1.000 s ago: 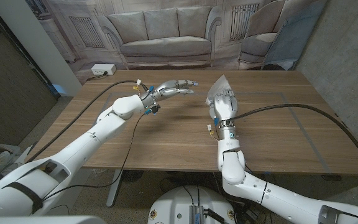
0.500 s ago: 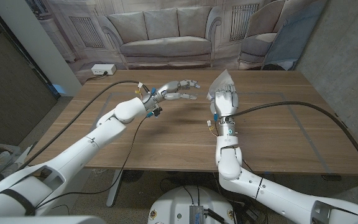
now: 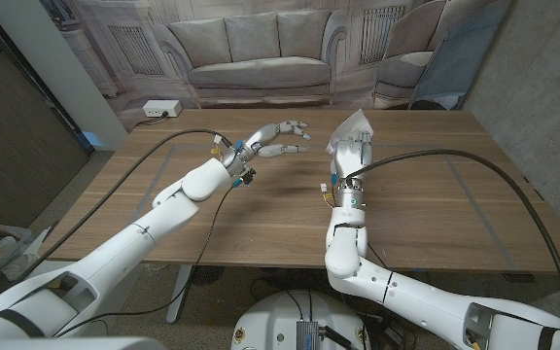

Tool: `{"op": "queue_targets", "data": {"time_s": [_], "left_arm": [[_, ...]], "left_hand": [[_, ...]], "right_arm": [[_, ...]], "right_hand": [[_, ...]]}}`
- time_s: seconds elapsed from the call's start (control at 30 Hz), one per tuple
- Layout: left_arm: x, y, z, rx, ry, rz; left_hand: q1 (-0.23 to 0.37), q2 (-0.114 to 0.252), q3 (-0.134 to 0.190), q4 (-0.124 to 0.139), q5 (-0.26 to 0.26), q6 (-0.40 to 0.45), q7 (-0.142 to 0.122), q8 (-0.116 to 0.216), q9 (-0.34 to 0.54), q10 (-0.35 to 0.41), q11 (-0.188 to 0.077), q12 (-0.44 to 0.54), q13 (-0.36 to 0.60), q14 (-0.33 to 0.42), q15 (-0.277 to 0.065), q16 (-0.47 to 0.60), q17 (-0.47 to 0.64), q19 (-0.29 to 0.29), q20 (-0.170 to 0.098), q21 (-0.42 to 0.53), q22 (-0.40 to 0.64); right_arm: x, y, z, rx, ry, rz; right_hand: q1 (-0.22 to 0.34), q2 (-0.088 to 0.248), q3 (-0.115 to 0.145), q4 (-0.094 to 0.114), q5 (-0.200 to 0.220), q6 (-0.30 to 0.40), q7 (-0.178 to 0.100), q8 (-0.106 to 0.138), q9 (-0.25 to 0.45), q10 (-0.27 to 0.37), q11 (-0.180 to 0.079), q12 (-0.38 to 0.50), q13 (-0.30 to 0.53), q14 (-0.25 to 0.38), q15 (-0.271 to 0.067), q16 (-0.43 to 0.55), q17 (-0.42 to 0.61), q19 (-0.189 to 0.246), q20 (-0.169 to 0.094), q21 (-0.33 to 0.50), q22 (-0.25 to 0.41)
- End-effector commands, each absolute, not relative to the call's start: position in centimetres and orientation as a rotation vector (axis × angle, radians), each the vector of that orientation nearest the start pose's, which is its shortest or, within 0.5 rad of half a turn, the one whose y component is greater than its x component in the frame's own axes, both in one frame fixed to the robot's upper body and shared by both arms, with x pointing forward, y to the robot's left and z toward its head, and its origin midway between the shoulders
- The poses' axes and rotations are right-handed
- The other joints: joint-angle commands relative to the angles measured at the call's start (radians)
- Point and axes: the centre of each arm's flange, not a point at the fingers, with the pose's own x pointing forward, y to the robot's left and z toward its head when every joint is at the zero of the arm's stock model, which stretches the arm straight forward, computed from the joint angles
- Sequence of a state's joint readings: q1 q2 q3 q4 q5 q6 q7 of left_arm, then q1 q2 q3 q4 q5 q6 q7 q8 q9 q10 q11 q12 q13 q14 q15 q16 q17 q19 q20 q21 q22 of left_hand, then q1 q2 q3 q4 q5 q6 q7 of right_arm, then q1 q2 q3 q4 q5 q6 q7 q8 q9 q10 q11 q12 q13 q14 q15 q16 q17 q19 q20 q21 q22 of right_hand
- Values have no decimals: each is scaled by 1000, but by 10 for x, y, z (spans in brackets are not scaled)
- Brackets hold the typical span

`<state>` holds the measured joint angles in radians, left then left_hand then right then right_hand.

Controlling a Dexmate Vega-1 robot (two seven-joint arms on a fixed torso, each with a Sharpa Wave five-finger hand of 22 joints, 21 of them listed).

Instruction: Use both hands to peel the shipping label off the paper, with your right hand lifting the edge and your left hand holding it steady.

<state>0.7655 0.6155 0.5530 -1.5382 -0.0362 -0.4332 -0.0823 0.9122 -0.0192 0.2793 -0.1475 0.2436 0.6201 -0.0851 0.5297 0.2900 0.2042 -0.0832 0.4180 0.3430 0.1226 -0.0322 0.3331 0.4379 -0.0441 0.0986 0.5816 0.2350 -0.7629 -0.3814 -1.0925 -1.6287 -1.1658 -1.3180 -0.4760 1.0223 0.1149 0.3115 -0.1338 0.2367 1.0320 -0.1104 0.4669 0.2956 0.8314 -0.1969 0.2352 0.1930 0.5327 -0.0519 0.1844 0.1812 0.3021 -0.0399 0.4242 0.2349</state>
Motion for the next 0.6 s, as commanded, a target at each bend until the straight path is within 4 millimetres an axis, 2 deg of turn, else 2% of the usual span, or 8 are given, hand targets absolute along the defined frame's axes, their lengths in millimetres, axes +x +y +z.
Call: {"op": "queue_targets", "data": {"time_s": [0.03, 0.1, 0.17, 0.27, 0.6], "left_arm": [[574, 158, 22, 697, -1000, -354], [573, 157, 22, 698, -1007, -333], [574, 156, 22, 699, -993, -310], [577, 155, 21, 681, -975, -329], [580, 144, 23, 697, -956, -372]], "left_hand": [[25, 4, 11, -2, -7, 47, 12, 32, 10, 43, -7, 24, 10, 28, -10, 12, 15, 22, 2, 19, 8], [36, 11, 15, -1, -13, 67, 21, 47, 15, 68, -18, 38, 13, 54, -21, 21, 23, 41, 1, 32, 10], [40, 13, 17, 0, -16, 75, 19, 54, 17, 75, -20, 42, 15, 58, -24, 22, 27, 48, -4, 37, 11], [49, 17, 20, -1, -20, 66, 9, 55, 20, 81, -23, 47, 17, 67, -29, 25, 32, 53, -4, 43, 13], [55, 16, 20, 2, -29, 48, 14, 56, 23, 69, -20, 48, 22, 59, -25, 19, 42, 49, -9, 50, 15]], "right_arm": [[531, -102, -60, -1537, -457, -1053], [530, -99, -60, -1531, -459, -1055], [528, -96, -61, -1529, -471, -1059], [524, -91, -60, -1524, -487, -1064], [511, -75, -53, -1521, -545, -1072]], "right_hand": [[-4, -2, 0, 0, 8, 6, 6, 6, 7, 16, 1, 3, 4, 2, -172, -2, 2, -5, -11, -4, 5], [-5, -2, 0, 1, 8, 6, 9, 7, 8, 18, 1, 3, 4, 1, -171, -2, 2, -5, -10, -3, 5], [-6, -3, 0, 1, 9, 6, 10, 7, 8, 18, 1, 3, 4, 0, -170, -2, 2, -6, -10, -3, 5], [-6, -3, 0, 1, 9, 8, 11, 8, 8, 23, 2, 4, 4, 0, -170, -2, 2, -6, -8, -2, 5], [-6, -4, 1, 0, 11, 7, 14, 9, 9, 30, 2, 6, 4, -2, -170, -3, 1, -12, -6, -1, 5]]}}
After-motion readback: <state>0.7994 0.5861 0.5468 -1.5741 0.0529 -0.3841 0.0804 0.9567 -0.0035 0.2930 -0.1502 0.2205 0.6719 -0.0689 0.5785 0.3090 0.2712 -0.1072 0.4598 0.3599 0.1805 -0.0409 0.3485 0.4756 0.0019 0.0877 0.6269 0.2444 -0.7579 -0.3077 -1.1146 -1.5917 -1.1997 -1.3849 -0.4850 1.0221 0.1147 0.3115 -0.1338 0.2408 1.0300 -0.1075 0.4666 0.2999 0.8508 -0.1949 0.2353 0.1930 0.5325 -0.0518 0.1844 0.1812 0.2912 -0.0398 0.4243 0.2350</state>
